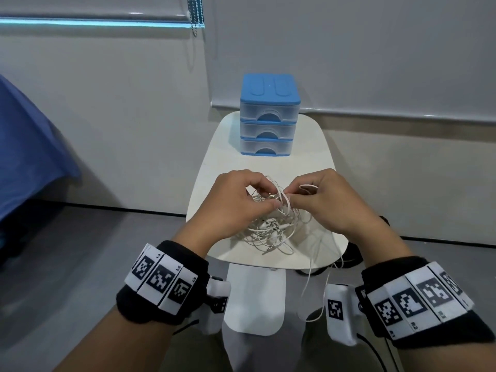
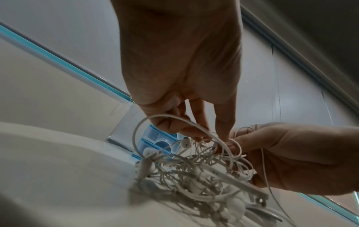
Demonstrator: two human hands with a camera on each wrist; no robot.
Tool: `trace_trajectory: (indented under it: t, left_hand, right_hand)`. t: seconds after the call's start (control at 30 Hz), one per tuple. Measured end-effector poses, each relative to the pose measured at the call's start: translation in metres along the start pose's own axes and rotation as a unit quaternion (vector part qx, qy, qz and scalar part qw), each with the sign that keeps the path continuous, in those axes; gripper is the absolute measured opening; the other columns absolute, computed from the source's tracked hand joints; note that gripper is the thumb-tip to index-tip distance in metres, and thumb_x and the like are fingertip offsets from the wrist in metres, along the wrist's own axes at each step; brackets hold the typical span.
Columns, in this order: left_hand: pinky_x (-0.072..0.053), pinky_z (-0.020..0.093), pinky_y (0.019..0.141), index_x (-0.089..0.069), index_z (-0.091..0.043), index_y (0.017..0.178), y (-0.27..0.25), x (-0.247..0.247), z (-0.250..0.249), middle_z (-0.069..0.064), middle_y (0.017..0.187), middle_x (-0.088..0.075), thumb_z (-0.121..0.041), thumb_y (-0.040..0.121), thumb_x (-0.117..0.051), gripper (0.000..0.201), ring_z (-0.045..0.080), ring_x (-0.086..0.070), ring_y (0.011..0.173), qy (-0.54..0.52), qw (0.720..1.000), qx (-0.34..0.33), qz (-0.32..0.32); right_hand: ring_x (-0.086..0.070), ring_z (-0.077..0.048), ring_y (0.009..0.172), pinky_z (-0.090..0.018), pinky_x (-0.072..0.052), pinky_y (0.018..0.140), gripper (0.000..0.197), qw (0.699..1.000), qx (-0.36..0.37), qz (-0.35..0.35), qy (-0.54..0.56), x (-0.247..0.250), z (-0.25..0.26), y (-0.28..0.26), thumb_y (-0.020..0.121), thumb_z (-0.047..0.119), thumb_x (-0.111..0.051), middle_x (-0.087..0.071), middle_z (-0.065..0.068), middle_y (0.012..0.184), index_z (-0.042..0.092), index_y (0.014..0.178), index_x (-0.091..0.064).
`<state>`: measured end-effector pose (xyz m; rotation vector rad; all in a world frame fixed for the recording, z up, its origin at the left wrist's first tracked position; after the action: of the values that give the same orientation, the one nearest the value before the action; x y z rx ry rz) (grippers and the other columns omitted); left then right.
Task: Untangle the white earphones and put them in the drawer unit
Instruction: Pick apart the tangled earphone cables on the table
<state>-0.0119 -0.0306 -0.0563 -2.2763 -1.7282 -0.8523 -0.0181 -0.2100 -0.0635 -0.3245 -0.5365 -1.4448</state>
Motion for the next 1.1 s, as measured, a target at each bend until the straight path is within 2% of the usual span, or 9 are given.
trace_trajectory:
  t: [0.1, 0.2, 0.37, 0.53, 0.63, 0.73, 0.9, 1.0, 1.1]
  left_hand:
    - [-0.049, 0.020, 0.063, -0.076, -0.025, 0.085, 0.000, 0.000, 0.001, -0.009, 0.087, -0.072, -0.022, 0.075, -0.092, 0.019, -0.006, -0.058, 0.058, 0.013, 1.000, 0.000, -0.001]
    - [-0.044, 0.019, 0.063, -0.071, -0.027, 0.083, -0.001, -0.002, 0.001, -0.010, 0.087, -0.070, -0.023, 0.074, -0.091, 0.022, -0.005, -0.059, 0.061, 0.039, 0.999, -0.007, -0.015]
    - [-0.049, 0.029, 0.069, -0.069, -0.030, 0.088, -0.001, -0.005, -0.002, -0.013, 0.091, -0.065, -0.026, 0.075, -0.086, 0.022, -0.002, -0.057, 0.067, 0.110, 0.992, -0.047, -0.043]
    - [-0.047, 0.028, 0.070, -0.074, -0.030, 0.092, -0.001, -0.008, -0.003, -0.014, 0.093, -0.063, -0.026, 0.078, -0.085, 0.018, -0.004, -0.055, 0.067, 0.130, 0.987, -0.075, -0.049]
    - [-0.047, 0.028, 0.070, -0.076, -0.029, 0.092, 0.001, -0.011, -0.002, -0.013, 0.093, -0.065, -0.028, 0.080, -0.084, 0.014, -0.001, -0.055, 0.067, 0.132, 0.987, -0.078, -0.041]
    - [-0.049, 0.032, 0.070, -0.075, -0.029, 0.087, 0.002, -0.009, -0.003, -0.013, 0.090, -0.065, -0.032, 0.082, -0.085, 0.011, 0.001, -0.054, 0.067, 0.138, 0.987, -0.077, -0.027]
    - [-0.048, 0.030, 0.067, -0.072, -0.030, 0.077, 0.007, -0.005, -0.008, -0.015, 0.081, -0.065, -0.032, 0.086, -0.082, 0.014, 0.001, -0.054, 0.065, 0.143, 0.988, -0.061, 0.002]
    - [-0.038, 0.022, 0.060, -0.071, -0.028, 0.079, 0.009, -0.008, -0.015, -0.023, 0.071, -0.063, -0.028, 0.090, -0.079, 0.014, -0.001, -0.053, 0.059, 0.128, 0.989, -0.064, 0.021]
    - [-0.035, 0.016, 0.057, -0.072, -0.027, 0.082, 0.011, -0.008, -0.020, -0.018, 0.076, -0.067, -0.020, 0.091, -0.077, 0.013, -0.002, -0.054, 0.055, 0.113, 0.990, -0.076, 0.049]
  right_hand:
    - [-0.069, -0.037, 0.093, -0.051, -0.054, 0.090, 0.010, 1.000, 0.005, 0.012, 0.005, -0.001, 0.000, -0.001, 0.086, 0.016, -0.081, -0.076, -0.009, 0.083, 0.025, 0.081, -0.082]
    - [-0.068, -0.038, 0.092, -0.052, -0.054, 0.092, 0.005, 0.999, 0.007, 0.027, 0.016, -0.002, -0.001, -0.001, 0.086, 0.020, -0.080, -0.076, -0.014, 0.087, 0.024, 0.084, -0.082]
    - [-0.059, -0.013, 0.076, -0.034, -0.047, 0.079, 0.012, 0.999, 0.016, 0.047, 0.008, -0.003, 0.001, -0.004, 0.090, 0.014, -0.077, -0.072, -0.014, 0.082, 0.019, 0.080, -0.080]
    - [-0.062, -0.011, 0.079, -0.036, -0.052, 0.086, 0.012, 0.999, 0.008, 0.041, -0.011, -0.004, 0.000, -0.005, 0.091, 0.013, -0.076, -0.074, -0.005, 0.084, 0.020, 0.082, -0.080]
    - [-0.062, -0.008, 0.078, -0.029, -0.049, 0.082, 0.012, 1.000, 0.015, 0.018, 0.003, -0.003, 0.003, -0.006, 0.090, 0.011, -0.077, -0.072, 0.003, 0.084, 0.019, 0.082, -0.081]
    - [-0.061, -0.009, 0.076, -0.029, -0.049, 0.080, 0.012, 1.000, 0.015, 0.008, 0.010, -0.004, 0.001, -0.005, 0.089, 0.012, -0.078, -0.072, 0.003, 0.083, 0.021, 0.082, -0.081]
    - [-0.054, -0.006, 0.064, -0.025, -0.044, 0.068, 0.012, 1.000, -0.008, 0.005, -0.005, 0.001, 0.000, -0.004, 0.089, 0.013, -0.078, -0.067, 0.011, 0.068, 0.021, 0.081, -0.080]
    - [-0.063, -0.007, 0.085, -0.031, -0.053, 0.085, 0.023, 0.999, 0.025, -0.042, 0.008, 0.013, 0.012, -0.006, 0.078, 0.009, -0.076, -0.071, 0.009, 0.090, 0.025, 0.095, -0.075]
    - [-0.064, -0.005, 0.113, -0.030, -0.048, 0.098, 0.035, 0.993, 0.085, -0.064, 0.049, 0.022, 0.033, -0.008, 0.073, 0.017, -0.067, -0.073, 0.009, 0.108, 0.024, 0.106, -0.071]
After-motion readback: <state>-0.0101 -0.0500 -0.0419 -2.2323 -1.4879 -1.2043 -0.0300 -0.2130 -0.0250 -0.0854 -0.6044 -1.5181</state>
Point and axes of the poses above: each hand's wrist, its own y-axis towards the middle knuckle, its own x-axis out of the back of the hand, z = x × y, the point moved 6 cm from there along y, towards the middle knuckle
